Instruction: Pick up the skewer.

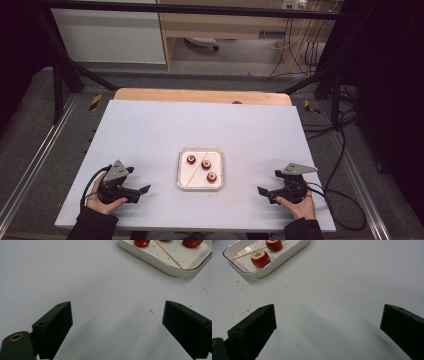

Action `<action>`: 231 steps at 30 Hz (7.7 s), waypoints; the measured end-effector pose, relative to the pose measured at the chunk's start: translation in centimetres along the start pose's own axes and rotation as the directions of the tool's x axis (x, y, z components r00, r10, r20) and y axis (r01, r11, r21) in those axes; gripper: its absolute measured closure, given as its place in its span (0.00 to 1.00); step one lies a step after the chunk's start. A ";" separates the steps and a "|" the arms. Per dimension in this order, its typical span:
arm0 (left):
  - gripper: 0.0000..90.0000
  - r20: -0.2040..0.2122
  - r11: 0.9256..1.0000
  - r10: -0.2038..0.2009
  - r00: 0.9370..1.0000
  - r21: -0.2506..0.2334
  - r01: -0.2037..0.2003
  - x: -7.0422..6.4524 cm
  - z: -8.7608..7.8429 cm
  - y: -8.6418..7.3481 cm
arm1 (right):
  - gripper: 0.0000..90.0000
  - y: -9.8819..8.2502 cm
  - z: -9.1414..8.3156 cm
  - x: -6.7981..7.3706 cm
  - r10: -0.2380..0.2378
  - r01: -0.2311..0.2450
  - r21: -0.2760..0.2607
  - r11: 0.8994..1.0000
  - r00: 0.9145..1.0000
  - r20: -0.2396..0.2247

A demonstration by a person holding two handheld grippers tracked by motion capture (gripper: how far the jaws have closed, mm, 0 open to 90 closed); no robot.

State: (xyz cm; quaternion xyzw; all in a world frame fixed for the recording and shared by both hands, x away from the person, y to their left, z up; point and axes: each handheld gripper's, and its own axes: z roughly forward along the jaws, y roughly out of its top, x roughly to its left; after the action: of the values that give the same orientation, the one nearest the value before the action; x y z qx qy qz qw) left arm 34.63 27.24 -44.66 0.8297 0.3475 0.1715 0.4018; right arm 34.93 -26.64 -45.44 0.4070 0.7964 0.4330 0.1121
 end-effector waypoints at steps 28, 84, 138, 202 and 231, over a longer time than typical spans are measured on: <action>0.10 0.015 1.000 -0.005 1.000 0.013 0.005 -1.5 0.8 1.1 | 0.01 -0.1 0.2 0.0 -0.003 0.003 0.011 1.000 1.000 -0.012; 0.37 0.021 0.994 0.028 0.999 0.102 -0.030 -8.5 7.4 9.1 | 0.01 0.0 0.4 0.1 -0.008 0.009 0.021 1.000 1.000 -0.018; 0.98 -0.098 0.984 -0.131 0.987 0.108 0.141 -10.7 9.8 7.8 | 0.02 0.0 0.4 0.2 -0.002 0.002 0.022 1.000 1.000 -0.025; 0.98 0.116 1.000 0.017 0.993 0.023 -0.019 -8.9 6.2 9.3 | 0.03 3.2 2.1 4.7 -0.248 0.244 0.105 0.964 0.968 0.035; 0.98 0.232 0.967 0.200 0.952 0.106 -0.230 -13.1 8.0 12.8 | 0.22 6.1 3.6 9.5 -0.607 0.594 0.154 0.790 0.793 0.057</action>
State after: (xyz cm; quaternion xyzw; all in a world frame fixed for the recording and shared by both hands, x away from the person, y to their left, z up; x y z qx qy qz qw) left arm 35.60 7.95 -39.61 0.9012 0.2190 0.0982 0.3609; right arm 34.08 -15.63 -41.18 0.1609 0.9035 0.3015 0.2586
